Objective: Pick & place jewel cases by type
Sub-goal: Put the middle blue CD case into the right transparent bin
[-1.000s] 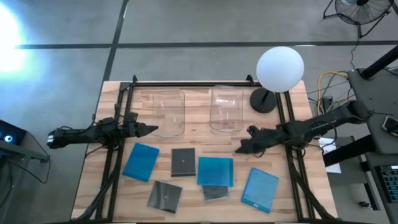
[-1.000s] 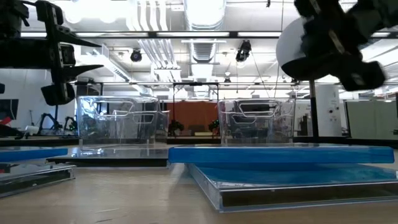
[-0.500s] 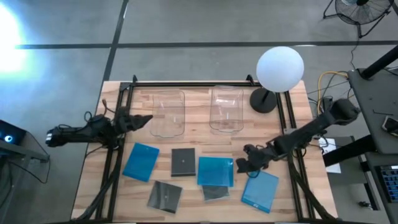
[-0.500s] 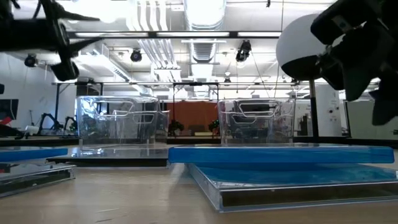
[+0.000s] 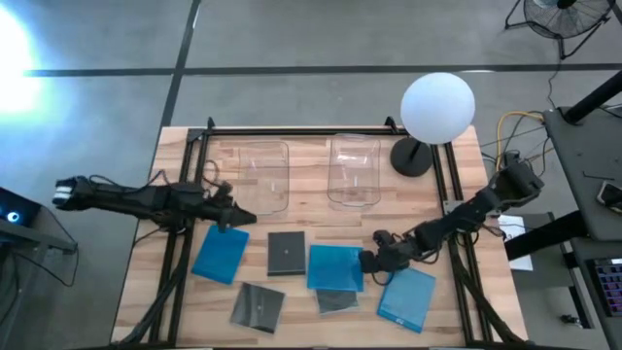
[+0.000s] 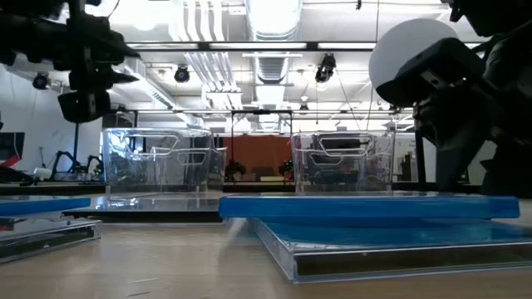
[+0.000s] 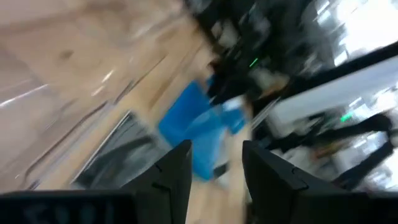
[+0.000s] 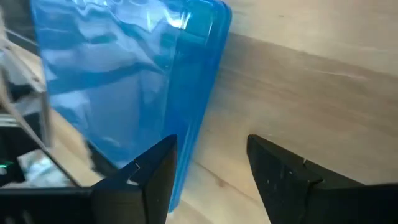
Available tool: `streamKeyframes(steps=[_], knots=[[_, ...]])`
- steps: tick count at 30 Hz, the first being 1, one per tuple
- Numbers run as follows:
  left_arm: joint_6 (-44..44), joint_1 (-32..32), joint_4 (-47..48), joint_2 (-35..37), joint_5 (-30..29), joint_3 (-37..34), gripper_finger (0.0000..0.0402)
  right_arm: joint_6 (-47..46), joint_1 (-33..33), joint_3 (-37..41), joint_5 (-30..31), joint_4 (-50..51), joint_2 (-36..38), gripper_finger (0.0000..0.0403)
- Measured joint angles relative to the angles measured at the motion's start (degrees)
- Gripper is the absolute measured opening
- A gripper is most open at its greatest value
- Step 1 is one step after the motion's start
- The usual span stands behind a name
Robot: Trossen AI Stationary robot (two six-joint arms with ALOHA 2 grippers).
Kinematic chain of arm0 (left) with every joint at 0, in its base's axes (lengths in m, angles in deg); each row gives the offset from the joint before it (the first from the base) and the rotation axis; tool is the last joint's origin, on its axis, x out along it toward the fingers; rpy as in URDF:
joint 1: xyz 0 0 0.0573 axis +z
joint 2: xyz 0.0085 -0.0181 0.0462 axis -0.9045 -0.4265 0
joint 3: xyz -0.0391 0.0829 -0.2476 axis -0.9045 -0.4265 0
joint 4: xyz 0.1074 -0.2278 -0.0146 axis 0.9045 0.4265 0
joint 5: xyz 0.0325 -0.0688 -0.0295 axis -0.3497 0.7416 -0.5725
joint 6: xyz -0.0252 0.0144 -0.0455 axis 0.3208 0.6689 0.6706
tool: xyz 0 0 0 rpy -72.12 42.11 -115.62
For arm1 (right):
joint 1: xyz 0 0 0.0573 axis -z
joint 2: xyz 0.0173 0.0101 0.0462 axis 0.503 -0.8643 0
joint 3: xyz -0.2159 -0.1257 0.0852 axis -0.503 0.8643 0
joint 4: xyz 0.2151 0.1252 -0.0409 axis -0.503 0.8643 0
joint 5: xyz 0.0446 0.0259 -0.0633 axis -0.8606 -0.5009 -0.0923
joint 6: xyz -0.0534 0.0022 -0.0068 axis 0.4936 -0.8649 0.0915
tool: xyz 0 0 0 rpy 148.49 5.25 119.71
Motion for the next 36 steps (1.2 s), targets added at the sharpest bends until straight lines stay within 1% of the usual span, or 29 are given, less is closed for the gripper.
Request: streamKeyframes(steps=[4,7,9,12,19,22,25,30,33,36], knots=[[-4.8,-1.5,5.9,-6.5,0.0,5.2,0.0107,-2.3,0.0,0.2,2.4,-5.4,-1.9,0.0194],[-9.5,-2.3,10.1,-11.5,-0.1,10.3,0.0097,-3.4,0.0,0.1,4.0,-8.2,-3.1,0.0194],[-13.3,-2.7,13.8,-15.2,-0.1,13.2,0.0091,-3.4,0.0,0.0,4.2,-9.1,-3.7,0.0194],[-18.4,-2.9,16.7,-20.8,-0.9,17.1,0.0087,-3.3,0.1,0.0,4.3,-9.4,-4.4,0.0194],[-26.6,-3.5,17.7,-35.5,-0.3,27.3,0.0087,-3.3,0.0,0.1,4.6,-9.5,-4.5,0.0194],[-30.3,-3.7,19.5,-42.0,0.1,30.3,0.0086,-3.3,0.0,0.1,5.5,-9.5,-4.6,0.0194],[-32.0,-4.0,20.4,-47.8,0.5,33.8,0.0078,-3.4,0.0,0.2,6.4,-9.7,-4.6,0.0194],[-34.9,-6.2,20.6,-55.2,1.4,40.0,0.0035,-3.4,0.0,0.3,6.8,-9.9,-4.6,0.0194],[-35.4,-7.3,20.6,-59.2,3.3,42.9,0.0011,-3.6,0.0,0.4,6.8,-10.0,-4.6,0.0194],[-34.4,-8.4,20.6,-63.1,5.4,45.0,0.0002,-4.4,0.0,0.8,6.9,-9.5,-4.6,0.0194]])
